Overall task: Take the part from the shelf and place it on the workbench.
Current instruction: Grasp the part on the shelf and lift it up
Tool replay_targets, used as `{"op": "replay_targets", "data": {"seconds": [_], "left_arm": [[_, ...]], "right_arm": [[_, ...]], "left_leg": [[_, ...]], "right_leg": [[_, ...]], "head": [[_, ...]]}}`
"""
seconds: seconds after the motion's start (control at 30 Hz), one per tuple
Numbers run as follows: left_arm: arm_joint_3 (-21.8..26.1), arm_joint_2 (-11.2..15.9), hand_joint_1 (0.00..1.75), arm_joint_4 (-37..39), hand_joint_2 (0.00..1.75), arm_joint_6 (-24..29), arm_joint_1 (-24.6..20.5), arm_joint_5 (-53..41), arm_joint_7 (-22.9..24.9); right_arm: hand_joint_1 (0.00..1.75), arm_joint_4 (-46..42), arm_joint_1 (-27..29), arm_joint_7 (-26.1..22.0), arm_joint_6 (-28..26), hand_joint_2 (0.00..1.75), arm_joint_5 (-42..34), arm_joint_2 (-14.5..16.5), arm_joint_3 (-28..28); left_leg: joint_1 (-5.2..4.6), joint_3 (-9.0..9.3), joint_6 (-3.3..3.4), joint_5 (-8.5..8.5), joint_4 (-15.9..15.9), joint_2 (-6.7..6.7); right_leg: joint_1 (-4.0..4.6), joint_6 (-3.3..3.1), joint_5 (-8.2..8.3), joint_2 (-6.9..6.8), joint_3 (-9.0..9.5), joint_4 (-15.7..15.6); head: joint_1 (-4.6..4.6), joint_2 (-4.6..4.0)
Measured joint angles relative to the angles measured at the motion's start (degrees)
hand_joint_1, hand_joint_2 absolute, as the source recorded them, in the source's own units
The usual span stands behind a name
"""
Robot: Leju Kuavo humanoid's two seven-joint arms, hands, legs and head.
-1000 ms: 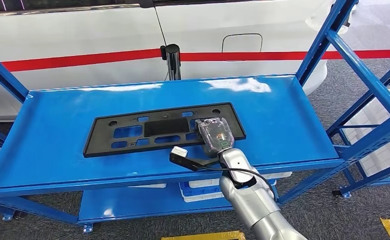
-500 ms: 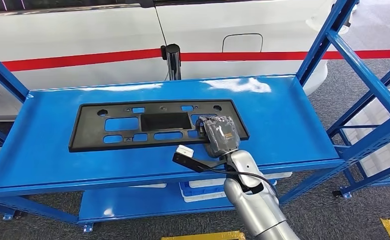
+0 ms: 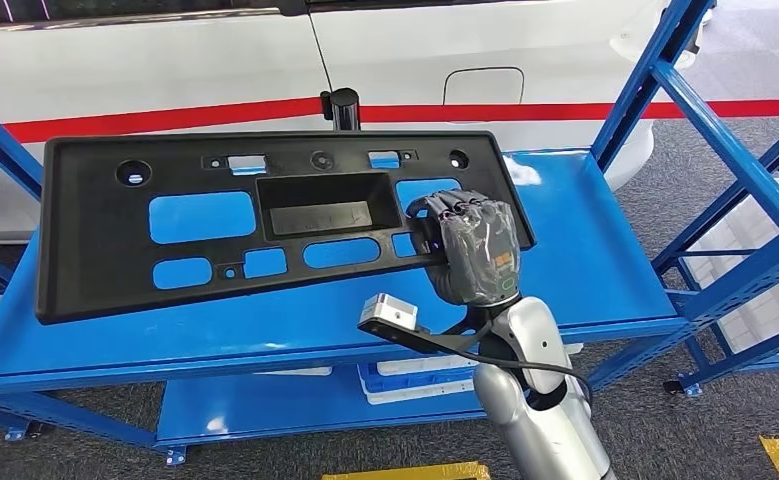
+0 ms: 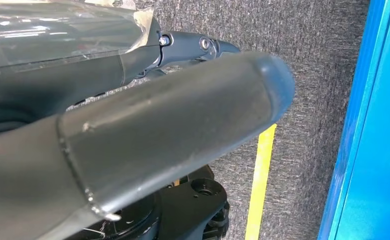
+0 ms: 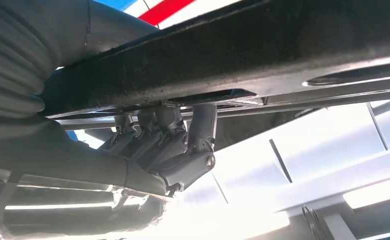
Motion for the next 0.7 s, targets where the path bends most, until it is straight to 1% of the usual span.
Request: {"op": "replay_targets", "data": {"seconds": [0.1, 0.2, 0.37, 0.57, 0.7], "left_arm": [[-0.1, 0.0, 0.0, 0.0, 1.75, 0.1, 0.0, -2.0, -0.3], [-0.4, 0.0, 0.0, 0.0, 1.75, 0.1, -0.1, -4.1, 0.0], [-1.4, -0.4, 0.0, 0.0, 1.75, 0.4, -0.4, -6.4, 1.6], [-1.5, -0.6, 0.0, 0.0, 1.75, 4.0, -0.4, -7.9, 6.5], [-1.5, -0.6, 0.0, 0.0, 1.75, 4.7, -0.4, -7.8, 9.6]], "right_arm": [[1.75, -2.0, -0.1, -0.7, -1.4, 1.75, 0.7, -0.7, 0.9], [1.75, -4.8, -0.9, -0.2, -1.4, 1.75, 2.0, -1.4, 2.5], [1.75, -8.3, -4.0, 2.3, 0.1, 1.75, 2.0, -2.4, 5.2], [1.75, -9.9, -5.3, 5.0, 1.0, 1.75, 0.0, -2.7, 6.8], [1.75, -9.9, -5.1, 5.4, 0.9, 1.75, -3.4, -2.3, 6.8]], "left_leg": [[0.0, -0.01, 0.0, 0.0, 0.0, 0.0], [-0.01, -0.02, 0.0, 0.0, 0.0, 0.0], [0.0, -0.02, 0.0, 0.0, 0.0, 0.0], [0.0, -0.02, 0.0, 0.0, 0.0, 0.0], [0.0, -0.02, 0.0, 0.0, 0.0, -0.01]], "right_leg": [[0.0, 0.0, 0.0, 0.0, 0.01, 0.0], [0.0, 0.0, 0.0, 0.0, 0.0, 0.0], [0.0, 0.0, 0.0, 0.0, 0.0, 0.0], [0.01, 0.0, 0.0, 0.0, 0.02, 0.0], [0.0, 0.0, 0.0, 0.0, 0.0, 0.0]], "head": [[0.0, 0.0], [0.0, 0.0], [0.0, 0.01], [0.01, 0.01], [0.01, 0.0]]}}
